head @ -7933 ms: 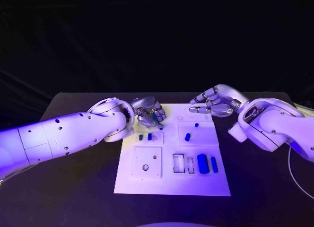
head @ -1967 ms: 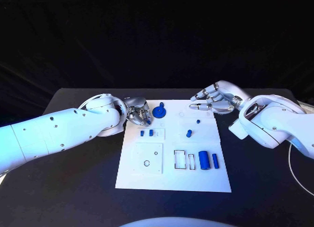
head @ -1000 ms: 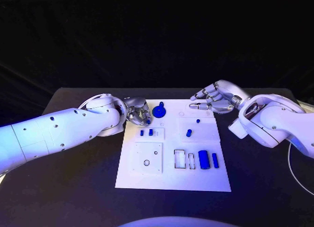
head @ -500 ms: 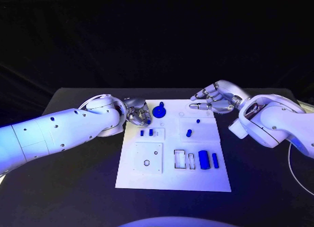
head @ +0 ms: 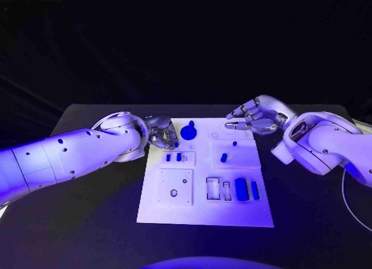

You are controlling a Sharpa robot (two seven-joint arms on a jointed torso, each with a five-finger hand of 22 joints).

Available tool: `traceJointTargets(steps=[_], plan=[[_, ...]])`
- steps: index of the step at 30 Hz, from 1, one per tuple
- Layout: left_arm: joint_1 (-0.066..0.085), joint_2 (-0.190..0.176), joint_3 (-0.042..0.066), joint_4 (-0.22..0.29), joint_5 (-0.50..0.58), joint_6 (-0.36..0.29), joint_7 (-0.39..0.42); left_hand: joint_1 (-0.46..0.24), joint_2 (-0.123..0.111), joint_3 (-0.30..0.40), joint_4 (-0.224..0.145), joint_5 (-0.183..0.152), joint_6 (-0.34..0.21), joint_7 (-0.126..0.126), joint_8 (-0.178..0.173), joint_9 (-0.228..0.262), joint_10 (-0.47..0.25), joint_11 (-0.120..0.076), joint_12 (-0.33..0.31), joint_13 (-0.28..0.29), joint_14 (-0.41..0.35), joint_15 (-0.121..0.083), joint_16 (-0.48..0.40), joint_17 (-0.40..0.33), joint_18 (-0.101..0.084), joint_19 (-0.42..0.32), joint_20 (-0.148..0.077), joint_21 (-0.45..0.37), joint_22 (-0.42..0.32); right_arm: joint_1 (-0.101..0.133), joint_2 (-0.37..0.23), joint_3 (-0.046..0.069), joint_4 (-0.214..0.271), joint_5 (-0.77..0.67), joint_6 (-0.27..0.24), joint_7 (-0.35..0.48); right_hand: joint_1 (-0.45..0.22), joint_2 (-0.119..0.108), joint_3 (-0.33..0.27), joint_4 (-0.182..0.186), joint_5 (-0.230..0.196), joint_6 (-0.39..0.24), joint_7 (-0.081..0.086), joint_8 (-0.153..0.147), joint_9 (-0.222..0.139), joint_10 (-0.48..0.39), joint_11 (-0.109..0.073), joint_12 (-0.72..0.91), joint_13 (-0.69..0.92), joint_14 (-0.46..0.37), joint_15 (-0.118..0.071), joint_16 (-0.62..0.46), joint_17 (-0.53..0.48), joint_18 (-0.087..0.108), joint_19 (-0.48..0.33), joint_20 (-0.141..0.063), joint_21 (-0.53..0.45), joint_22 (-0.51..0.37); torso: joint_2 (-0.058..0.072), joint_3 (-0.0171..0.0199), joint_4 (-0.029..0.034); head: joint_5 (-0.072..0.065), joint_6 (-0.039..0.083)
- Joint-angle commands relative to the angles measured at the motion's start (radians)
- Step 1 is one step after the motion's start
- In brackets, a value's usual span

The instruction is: Assemble the parts on the task board

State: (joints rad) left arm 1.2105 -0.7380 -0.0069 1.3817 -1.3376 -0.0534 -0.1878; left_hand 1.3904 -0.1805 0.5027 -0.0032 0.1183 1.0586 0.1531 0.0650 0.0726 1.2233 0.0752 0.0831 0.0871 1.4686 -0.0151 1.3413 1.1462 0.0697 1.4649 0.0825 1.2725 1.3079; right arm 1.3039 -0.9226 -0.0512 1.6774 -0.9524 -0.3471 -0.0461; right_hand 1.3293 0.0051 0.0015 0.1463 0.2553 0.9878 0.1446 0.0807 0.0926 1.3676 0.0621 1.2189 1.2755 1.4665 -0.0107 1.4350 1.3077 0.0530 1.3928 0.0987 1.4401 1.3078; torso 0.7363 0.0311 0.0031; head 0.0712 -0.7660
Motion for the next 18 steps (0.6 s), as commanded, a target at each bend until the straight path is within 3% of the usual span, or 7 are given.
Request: traceJointTargets(steps=[1, 6, 12, 16, 18], plan=[[0.000, -0.005, 0.001, 0.006, 0.010, -0.006, -0.002, -0.006, -0.007, 0.009, 0.000, -0.006, -0.009, 0.001, -0.004, -0.003, -0.007, 0.007, -0.009, -0.002, 0.026, 0.008, -0.002, -0.004, -0.005, 0.021, 0.007, -0.006, 0.051, -0.001, 0.000, 0.000, -0.003, -0.002, 0.010, 0.006, 0.008, -0.001, -0.005, 0.000, 0.005, 0.008, 0.000, 0.003, 0.000, -0.001, -0.004, -0.004, -0.003, 0.053, -0.004, -0.007, 0.009, 0.008, -0.007, -0.002, -0.005, 0.013, 0.000, -0.0002, 0.0001, 0.000, 0.001], [0.000, -0.020, 0.001, 0.014, 0.013, -0.016, -0.002, -0.008, -0.010, 0.013, -0.002, -0.006, -0.014, 0.002, -0.003, -0.005, -0.019, 0.010, -0.016, -0.004, 0.025, 0.011, -0.002, -0.007, -0.004, 0.019, 0.010, -0.013, 0.048, -0.001, -0.001, 0.000, -0.014, -0.009, 0.013, 0.003, 0.019, 0.001, -0.008, -0.001, 0.006, 0.005, 0.001, 0.001, -0.001, -0.067, -0.005, -0.118, -0.098, 0.048, -0.005, -0.022, -0.014, 0.013, -0.022, -0.002, -0.018, -0.007, 0.000, -0.0005, 0.0000, -0.001, 0.002], [0.001, -0.045, 0.007, 0.029, 0.034, -0.041, 0.009, -0.005, -0.008, 0.021, -0.005, -0.005, -0.009, 0.004, 0.001, -0.005, -0.024, 0.012, -0.018, -0.005, 0.024, 0.013, -0.001, -0.010, -0.003, 0.017, 0.012, -0.017, 0.046, -0.001, -0.003, 0.000, -0.041, -0.070, 0.034, -0.012, 0.052, 0.005, -0.012, -0.001, 0.008, 0.004, -0.001, 0.000, -0.002, -0.224, -0.009, -0.468, -0.393, 0.037, -0.009, -0.061, -0.065, 0.021, -0.045, -0.006, -0.044, -0.043, -0.001, -0.0017, 0.0000, -0.002, 0.004], [0.002, -0.067, 0.011, 0.038, 0.142, -0.102, 0.060, 0.002, -0.002, 0.031, -0.011, -0.005, 0.007, 0.005, 0.009, -0.003, -0.007, 0.009, -0.009, -0.001, 0.024, 0.011, 0.000, -0.010, -0.002, 0.016, 0.012, -0.020, 0.045, -0.001, -0.004, 0.000, -0.062, -0.156, 0.060, -0.033, 0.115, -0.002, 0.015, -0.023, 0.004, 0.020, -0.001, 0.003, -0.001, -0.284, -0.010, -0.633, -0.527, 0.028, -0.012, -0.099, -0.117, 0.027, -0.062, -0.010, -0.064, -0.070, -0.001, -0.0009, -0.0003, -0.003, 0.007], [0.002, -0.081, 0.012, 0.043, 0.249, -0.151, 0.107, 0.007, 0.002, 0.037, -0.016, -0.005, 0.022, 0.003, 0.016, 0.000, 0.002, 0.007, -0.004, 0.002, 0.024, 0.010, 0.007, 0.001, 0.005, 0.006, 0.012, -0.053, 0.023, -0.001, -0.004, 0.000, -0.070, -0.215, 0.076, -0.047, 0.145, -0.011, 0.039, -0.032, -0.010, 0.025, -0.001, 0.000, -0.003, -0.295, 0.003, -0.730, -0.615, 0.026, -0.006, -0.111, -0.131, 0.028, -0.067, -0.008, -0.072, -0.079, -0.002, 0.0006, -0.0006, -0.003, 0.010]])
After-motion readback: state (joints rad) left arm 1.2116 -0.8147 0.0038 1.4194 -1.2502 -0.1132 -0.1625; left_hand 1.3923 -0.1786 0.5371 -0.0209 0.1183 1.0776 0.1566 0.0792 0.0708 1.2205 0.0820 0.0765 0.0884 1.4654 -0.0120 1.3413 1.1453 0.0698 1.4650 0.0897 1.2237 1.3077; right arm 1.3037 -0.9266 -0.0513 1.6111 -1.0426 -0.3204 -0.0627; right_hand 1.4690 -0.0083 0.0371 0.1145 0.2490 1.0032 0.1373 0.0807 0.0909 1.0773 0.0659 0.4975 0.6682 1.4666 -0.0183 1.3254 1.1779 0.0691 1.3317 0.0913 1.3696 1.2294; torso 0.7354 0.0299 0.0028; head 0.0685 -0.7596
